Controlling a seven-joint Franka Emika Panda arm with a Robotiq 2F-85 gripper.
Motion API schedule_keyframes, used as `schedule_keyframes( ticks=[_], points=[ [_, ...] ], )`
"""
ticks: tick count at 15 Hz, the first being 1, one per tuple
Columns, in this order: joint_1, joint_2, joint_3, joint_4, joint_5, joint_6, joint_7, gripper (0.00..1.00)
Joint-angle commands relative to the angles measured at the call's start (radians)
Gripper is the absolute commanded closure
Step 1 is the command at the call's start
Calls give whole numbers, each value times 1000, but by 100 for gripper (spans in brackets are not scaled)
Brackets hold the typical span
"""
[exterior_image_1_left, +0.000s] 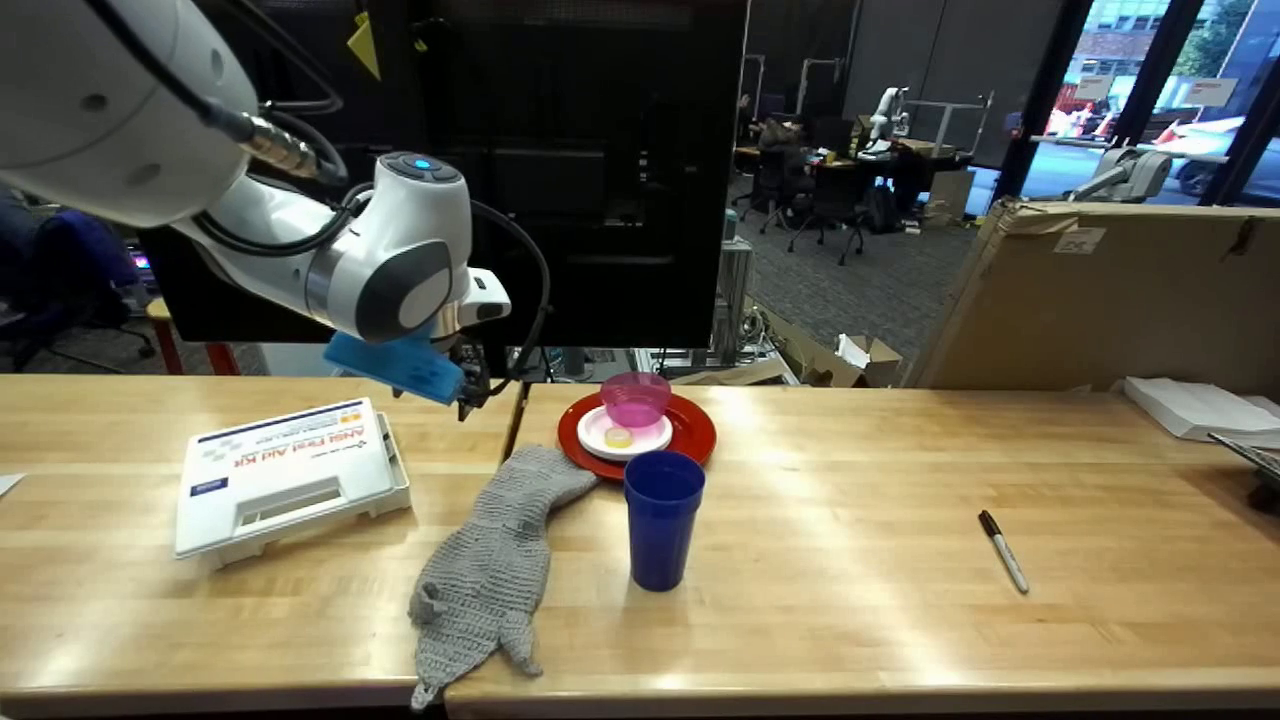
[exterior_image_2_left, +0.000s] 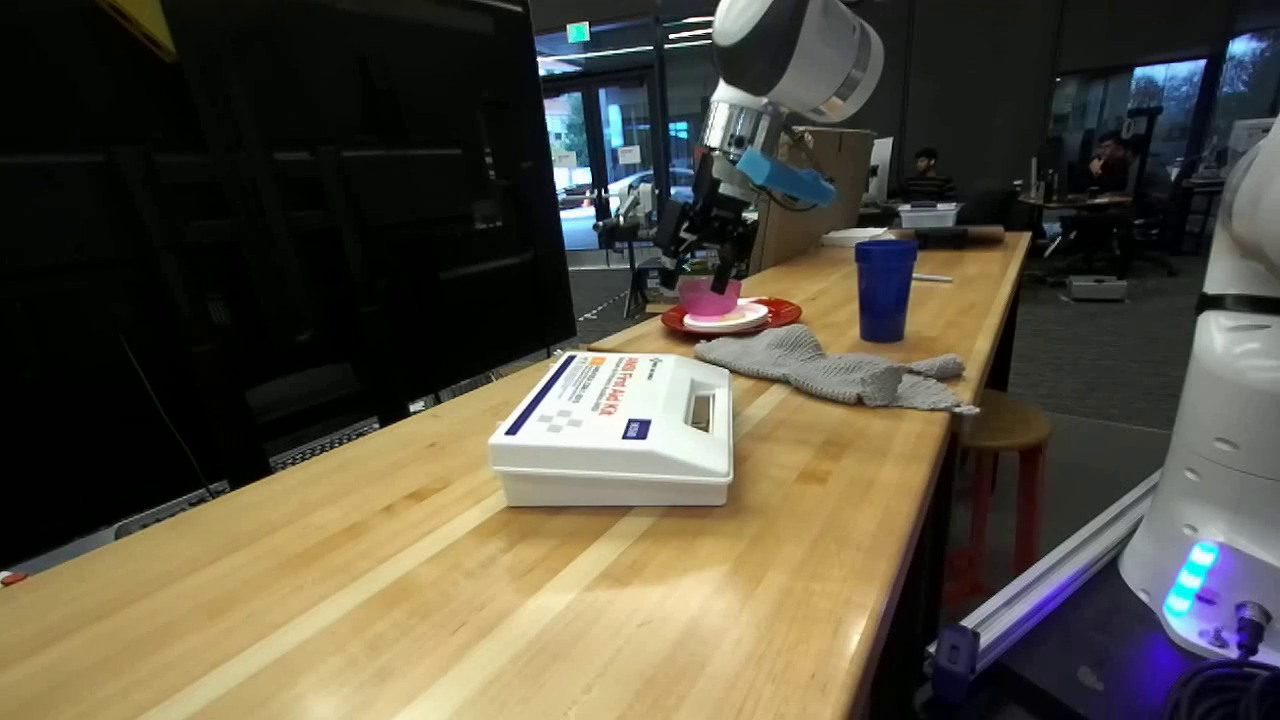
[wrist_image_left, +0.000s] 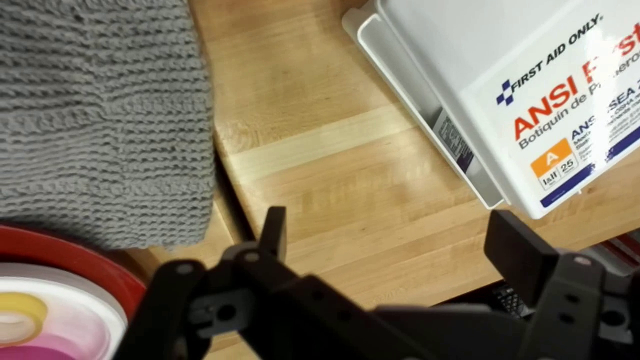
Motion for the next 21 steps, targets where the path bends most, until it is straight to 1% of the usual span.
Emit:
schedule_keyframes(
  ticks=[1,2,3,4,5,7,9,11,12,13,14,15,16,17,21],
  points=[
    [-14,5,14,7,2,-2,1,0],
    [-22,17,19,10,-16,29,15,0],
    [-45,39,29,15,-55,83,71,0],
    [-58,60,31,25,-64,121,115,0],
    [-83,87,39,33,-101,179,182,0],
    [-119,139,44,54,-156,259,291,0],
    [-150,192,42,84,-220,299,392,0],
    [-167,247,35,120,-290,325,486,0],
    [-164,273,26,138,-341,331,528,0],
    [-168,288,17,148,-439,329,571,0],
    [-162,297,8,162,-515,300,566,0],
    [-155,303,13,176,-531,252,508,0],
    [-143,308,24,183,-483,219,426,0],
    [-140,313,34,190,-464,191,375,0],
    [-127,318,67,222,-424,68,171,0]
  ],
)
